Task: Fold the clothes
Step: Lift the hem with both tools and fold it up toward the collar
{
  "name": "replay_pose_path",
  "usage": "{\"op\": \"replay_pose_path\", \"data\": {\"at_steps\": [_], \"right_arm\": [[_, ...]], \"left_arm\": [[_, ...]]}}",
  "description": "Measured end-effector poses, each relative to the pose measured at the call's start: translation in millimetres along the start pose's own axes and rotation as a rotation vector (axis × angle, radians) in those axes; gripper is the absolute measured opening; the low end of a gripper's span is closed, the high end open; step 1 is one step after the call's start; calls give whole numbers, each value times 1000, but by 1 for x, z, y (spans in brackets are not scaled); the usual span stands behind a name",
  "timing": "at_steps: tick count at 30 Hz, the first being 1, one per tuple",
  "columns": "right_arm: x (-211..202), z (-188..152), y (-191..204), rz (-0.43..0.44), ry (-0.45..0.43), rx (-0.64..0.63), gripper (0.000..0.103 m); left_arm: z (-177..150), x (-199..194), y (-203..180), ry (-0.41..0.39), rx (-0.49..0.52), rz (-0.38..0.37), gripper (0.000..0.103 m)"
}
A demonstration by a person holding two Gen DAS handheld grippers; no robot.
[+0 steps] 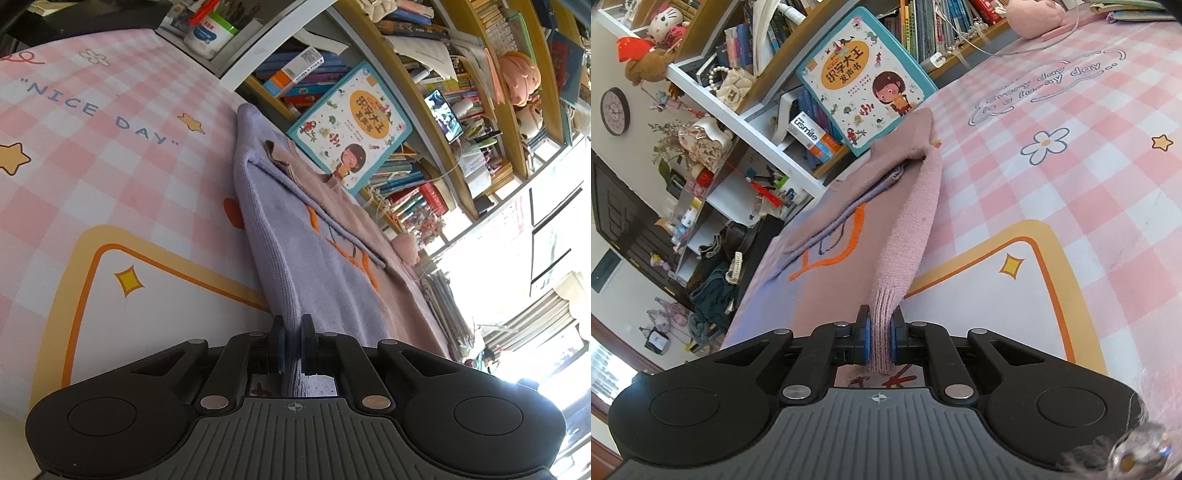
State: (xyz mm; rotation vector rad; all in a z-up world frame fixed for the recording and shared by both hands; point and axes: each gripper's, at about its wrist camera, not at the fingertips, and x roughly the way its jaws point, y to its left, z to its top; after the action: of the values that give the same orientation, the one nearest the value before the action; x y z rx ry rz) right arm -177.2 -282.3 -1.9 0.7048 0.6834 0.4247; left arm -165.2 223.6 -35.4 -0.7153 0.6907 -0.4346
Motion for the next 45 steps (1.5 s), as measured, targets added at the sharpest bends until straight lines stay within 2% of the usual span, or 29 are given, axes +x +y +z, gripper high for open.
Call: {"op": "replay_pose_path", "data": {"at_steps": [10, 21, 27, 33, 38, 45], "right_arm": [[7, -1, -4, 17, 26, 16, 13], [5, -1, -9, 14, 18, 26, 9], [-15, -6, -8, 30, 21, 32, 8], [-52, -18, -1, 86, 2, 51, 8], [-71, -20, 9, 145, -24, 55, 9], [-67, 13, 20, 230, -118, 68, 9]], "left_arm": [[1, 3, 0, 11, 9, 3, 7], [0, 5, -2, 12, 38, -6, 5], [-6, -6, -5, 44, 23, -47, 5], [-20, -30, -18, 57, 15, -145, 5], [-23, -40, -23, 36, -14, -222, 5], [5, -39, -25, -49, -71, -374, 5]]}}
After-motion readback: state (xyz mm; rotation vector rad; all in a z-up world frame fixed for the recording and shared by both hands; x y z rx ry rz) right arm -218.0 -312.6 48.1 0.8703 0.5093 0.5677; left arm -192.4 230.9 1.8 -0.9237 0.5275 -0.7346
